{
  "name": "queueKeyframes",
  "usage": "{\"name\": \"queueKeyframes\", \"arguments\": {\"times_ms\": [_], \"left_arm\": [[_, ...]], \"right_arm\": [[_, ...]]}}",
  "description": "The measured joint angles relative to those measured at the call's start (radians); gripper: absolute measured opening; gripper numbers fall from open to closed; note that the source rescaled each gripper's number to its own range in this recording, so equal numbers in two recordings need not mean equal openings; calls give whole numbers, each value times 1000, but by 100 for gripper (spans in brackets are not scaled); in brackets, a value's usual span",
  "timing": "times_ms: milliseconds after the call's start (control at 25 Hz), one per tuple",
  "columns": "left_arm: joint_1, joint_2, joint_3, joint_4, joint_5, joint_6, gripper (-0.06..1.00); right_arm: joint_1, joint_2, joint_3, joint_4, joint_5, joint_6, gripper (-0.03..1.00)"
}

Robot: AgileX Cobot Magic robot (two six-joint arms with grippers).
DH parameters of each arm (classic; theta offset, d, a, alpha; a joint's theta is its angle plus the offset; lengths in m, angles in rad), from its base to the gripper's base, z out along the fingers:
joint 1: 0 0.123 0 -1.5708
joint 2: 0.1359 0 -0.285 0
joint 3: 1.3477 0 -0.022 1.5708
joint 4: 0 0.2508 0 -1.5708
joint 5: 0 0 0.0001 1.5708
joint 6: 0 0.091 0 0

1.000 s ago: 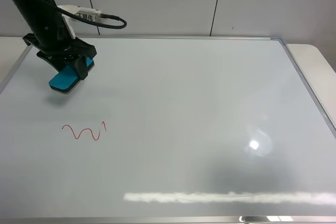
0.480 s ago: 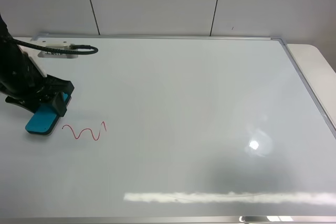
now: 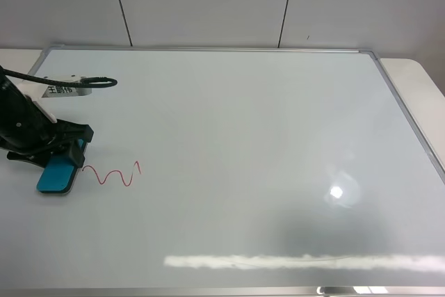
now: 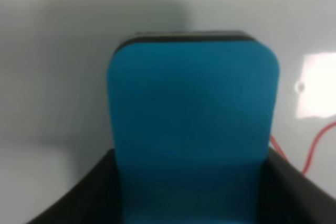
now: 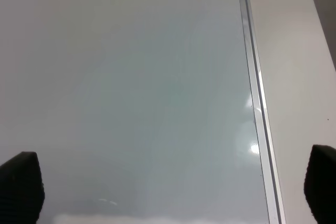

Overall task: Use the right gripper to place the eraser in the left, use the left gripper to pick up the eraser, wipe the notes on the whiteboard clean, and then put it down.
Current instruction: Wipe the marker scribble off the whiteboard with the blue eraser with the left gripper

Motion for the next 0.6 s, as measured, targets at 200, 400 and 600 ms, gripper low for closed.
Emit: {"name": "queueKeyframes", "arguments": {"times_ms": [200,400,600], "left_arm": [[25,75,3,-4,-34,-1,4],[26,116,-8,-4,-59,-13,4],[13,126,-11,-7,-63,-20,4]], "right_arm": [[0,0,0,0,0,0,100],[0,0,0,0,0,0,100],[0,0,0,0,0,0,100]]}}
